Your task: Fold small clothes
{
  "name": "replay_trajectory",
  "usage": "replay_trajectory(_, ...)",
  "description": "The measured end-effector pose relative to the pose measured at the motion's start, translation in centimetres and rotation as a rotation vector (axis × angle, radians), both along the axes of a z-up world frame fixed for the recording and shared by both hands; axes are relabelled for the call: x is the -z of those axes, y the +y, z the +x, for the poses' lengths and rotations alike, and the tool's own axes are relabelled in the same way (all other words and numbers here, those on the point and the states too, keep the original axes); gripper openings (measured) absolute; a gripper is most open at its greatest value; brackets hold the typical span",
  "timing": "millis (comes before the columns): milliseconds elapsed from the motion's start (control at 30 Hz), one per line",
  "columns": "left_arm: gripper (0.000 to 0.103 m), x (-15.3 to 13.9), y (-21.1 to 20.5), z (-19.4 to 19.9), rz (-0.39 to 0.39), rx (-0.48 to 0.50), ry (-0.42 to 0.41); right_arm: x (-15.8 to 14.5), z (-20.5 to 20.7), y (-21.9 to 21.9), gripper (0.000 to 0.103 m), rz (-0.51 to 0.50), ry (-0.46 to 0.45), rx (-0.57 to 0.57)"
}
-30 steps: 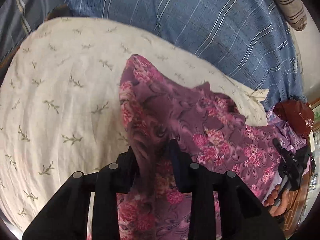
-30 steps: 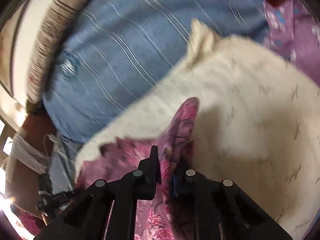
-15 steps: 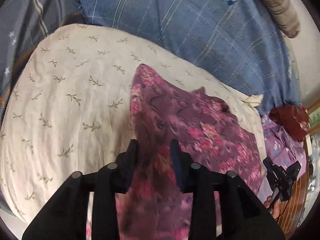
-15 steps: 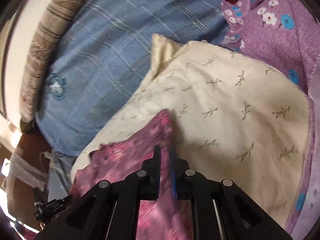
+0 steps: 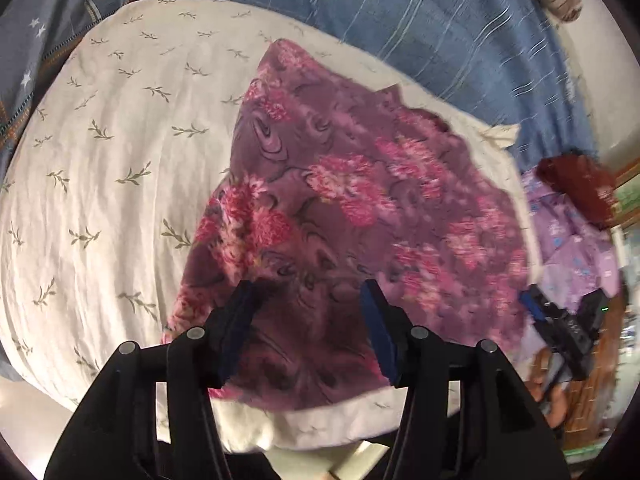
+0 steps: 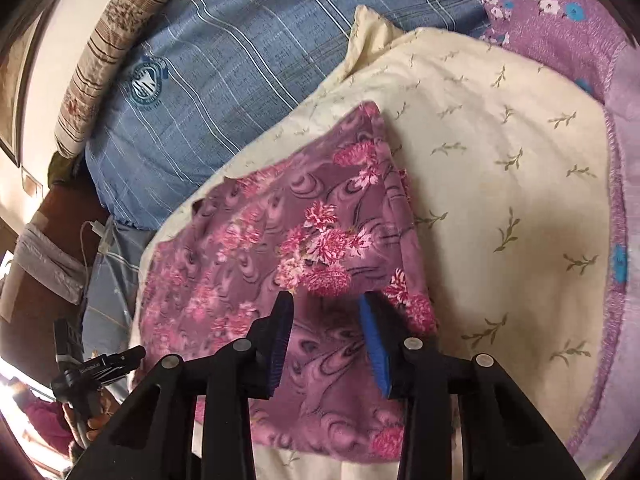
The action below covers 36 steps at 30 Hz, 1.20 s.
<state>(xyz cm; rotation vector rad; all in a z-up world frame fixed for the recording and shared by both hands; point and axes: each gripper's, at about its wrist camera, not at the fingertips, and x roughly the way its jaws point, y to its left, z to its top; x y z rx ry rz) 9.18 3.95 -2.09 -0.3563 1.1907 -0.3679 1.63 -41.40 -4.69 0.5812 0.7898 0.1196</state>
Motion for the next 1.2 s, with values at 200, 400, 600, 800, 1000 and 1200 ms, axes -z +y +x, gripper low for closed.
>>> replay_trajectory(200,0.062,-2.1,3.3,-3.8,-0.144,-0.001,-0.035,-2.1,-5.3,0.0,0.052,0.071,-0.034,-0.027)
replay_trajectory(400,0.066,0.5,3.0,-6.0,-0.249,0.009,0.073,0.6,-7.6,1.1,0.054,0.168,0.061,-0.081)
replay_trajectory(600,0.066,2.7,1.6,-5.3,-0.25,-0.005,0.141,4.1,-6.9,1.0,0.054,0.305,0.128,-0.051)
replay_trajectory(800,0.026,3.4,1.7,-3.3,-0.254,-0.1,0.171,6.2,-5.5,-1.4,0.02,0.479,0.074,0.08)
replay_trajectory(1000,0.016,2.3,0.9,-3.8,-0.204,-0.073,0.13,-1.6,-6.5,-1.6,0.005,0.222,-0.138,-0.011)
replay_trajectory(1200,0.016,5.4,0.4,-4.3,-0.109,-0.054,0.224,4.7,-5.4,-2.4,0.006,0.224,0.109,0.035)
